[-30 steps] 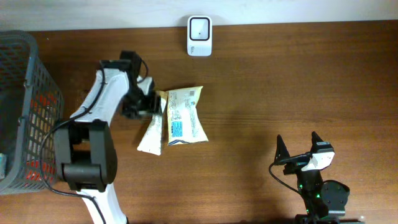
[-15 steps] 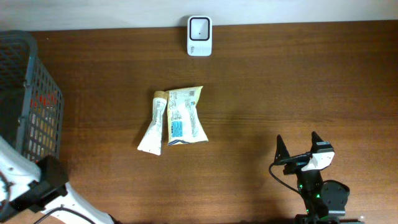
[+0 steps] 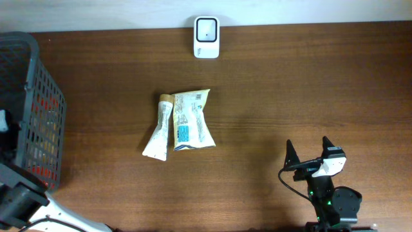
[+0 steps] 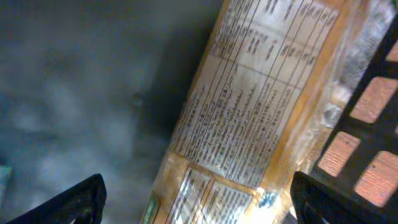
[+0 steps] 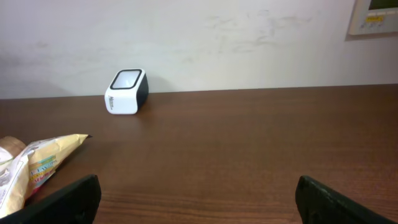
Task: Scan the item barcode
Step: 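Grasp an orange-and-tan long package in the basket with the left gripper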
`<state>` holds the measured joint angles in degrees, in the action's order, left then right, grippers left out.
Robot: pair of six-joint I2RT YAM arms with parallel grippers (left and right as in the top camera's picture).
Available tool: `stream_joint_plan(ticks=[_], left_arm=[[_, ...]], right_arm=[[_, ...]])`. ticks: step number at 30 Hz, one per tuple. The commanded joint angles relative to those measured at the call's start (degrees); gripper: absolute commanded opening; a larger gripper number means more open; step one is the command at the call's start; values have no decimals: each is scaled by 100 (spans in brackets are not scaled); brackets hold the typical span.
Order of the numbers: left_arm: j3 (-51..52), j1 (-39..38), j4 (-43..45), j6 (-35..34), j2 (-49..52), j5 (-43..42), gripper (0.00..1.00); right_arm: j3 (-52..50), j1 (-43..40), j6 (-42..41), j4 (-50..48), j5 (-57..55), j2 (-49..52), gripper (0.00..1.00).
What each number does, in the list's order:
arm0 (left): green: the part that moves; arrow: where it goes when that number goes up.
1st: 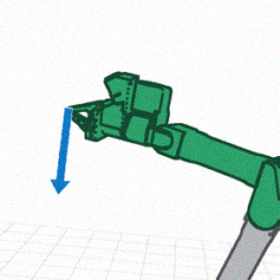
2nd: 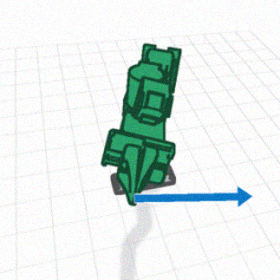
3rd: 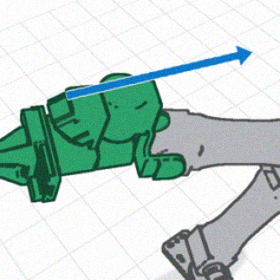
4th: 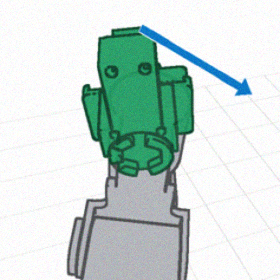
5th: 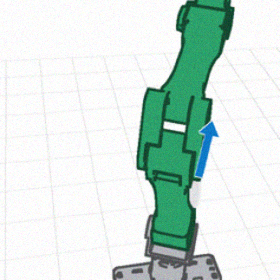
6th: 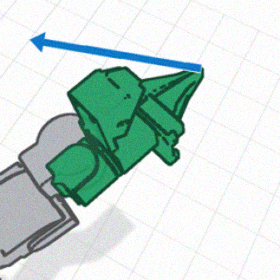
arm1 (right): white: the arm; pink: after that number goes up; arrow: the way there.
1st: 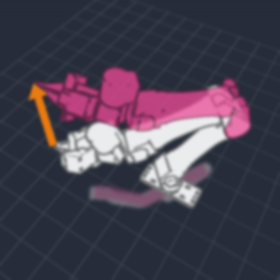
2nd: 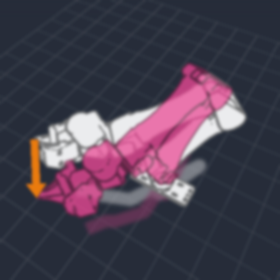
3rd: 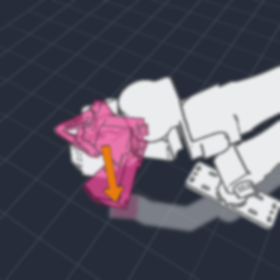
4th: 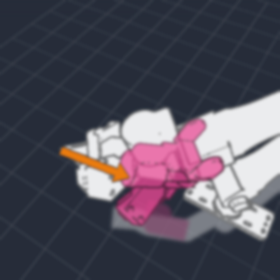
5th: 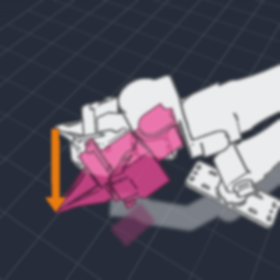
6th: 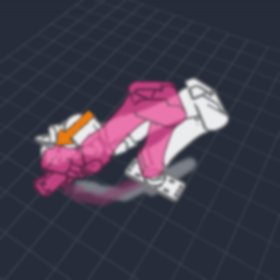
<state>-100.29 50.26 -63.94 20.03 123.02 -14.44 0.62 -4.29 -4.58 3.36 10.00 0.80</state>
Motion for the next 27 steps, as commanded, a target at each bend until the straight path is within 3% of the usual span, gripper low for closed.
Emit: stream_joint_plan(ticks=[1, 2, 8, 10, 12, 13, 16, 19, 24, 27], left_arm=[[205, -11, 103, 535, -76, -531, 93], [212, -11, 92, 782, -76, -883, 92], [782, -26, 459, 966, -76, -942, 89], [1023, -26, 649, 966, -76, -942, 84], [1032, -26, 680, 964, -76, -938, 55], [1032, -26, 693, 964, -76, -938, 25], [988, -26, 688, 960, -79, -938, 0], [424, -26, 358, 616, -81, -935, 0], [-2645, -26, -1346, -297, -90, -7, 0], [-4529, -26, -1801, -1287, -177, -407, 0]], right_arm=[[-31, 33, -31, 33, -9, -37, 99], [-31, 31, -31, 33, -9, -37, 99], [-31, 33, -31, 33, -9, -37, 99], [-31, 31, -31, 33, -9, -37, 99], [-31, 31, -31, 33, -9, -37, 99], [-31, 31, -31, 33, -9, -37, 99], [-31, 31, -31, 33, -9, -37, 99], [-31, 31, -31, 33, -9, -37, 99], [-31, 31, -31, 33, -9, -37, 99], [-31, 31, -31, 33, -9, -37, 99]])
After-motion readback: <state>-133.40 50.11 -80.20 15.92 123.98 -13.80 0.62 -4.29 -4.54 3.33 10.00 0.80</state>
